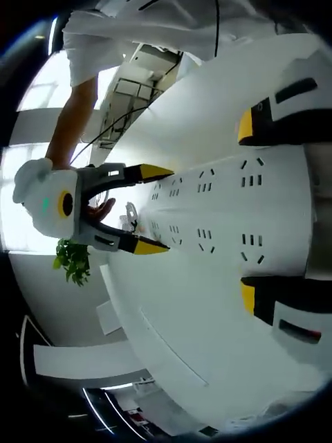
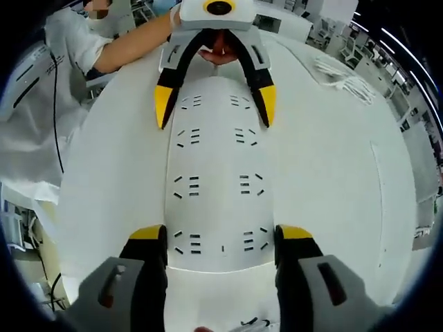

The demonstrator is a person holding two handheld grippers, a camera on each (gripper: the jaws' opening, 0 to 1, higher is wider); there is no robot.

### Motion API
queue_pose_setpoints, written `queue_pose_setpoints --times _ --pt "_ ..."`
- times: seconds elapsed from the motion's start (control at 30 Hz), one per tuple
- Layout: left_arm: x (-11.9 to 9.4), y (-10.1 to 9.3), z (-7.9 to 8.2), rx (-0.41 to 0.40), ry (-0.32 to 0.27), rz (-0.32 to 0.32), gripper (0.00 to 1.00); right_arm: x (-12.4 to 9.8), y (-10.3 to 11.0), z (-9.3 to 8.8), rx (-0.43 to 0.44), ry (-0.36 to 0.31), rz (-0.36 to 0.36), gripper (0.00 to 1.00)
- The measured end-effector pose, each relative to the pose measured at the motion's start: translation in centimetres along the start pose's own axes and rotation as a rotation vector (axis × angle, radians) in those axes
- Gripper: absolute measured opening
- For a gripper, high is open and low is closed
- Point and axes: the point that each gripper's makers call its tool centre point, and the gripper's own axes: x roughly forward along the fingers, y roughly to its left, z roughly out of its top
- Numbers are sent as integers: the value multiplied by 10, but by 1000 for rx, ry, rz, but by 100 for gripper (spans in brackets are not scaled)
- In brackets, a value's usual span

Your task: Straighten the power strip on the desk, plug the charger into it

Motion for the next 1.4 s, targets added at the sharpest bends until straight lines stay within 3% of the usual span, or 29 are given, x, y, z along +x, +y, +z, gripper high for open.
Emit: queue_pose_setpoints --times 0.33,0.67,1.23,1.4 --pt "0 5 0 -19 -13 20 78 4 -11 1 -43 23 22 62" --pt "0 7 1 -24 -27 29 78 5 -18 2 -57 -8 37 62" --pt "-1 6 5 -10 -88 7 78 5 -15 2 -24 29 2 62" --pt "-1 6 6 -6 -92 7 78 4 -13 2 -2 4 -11 62"
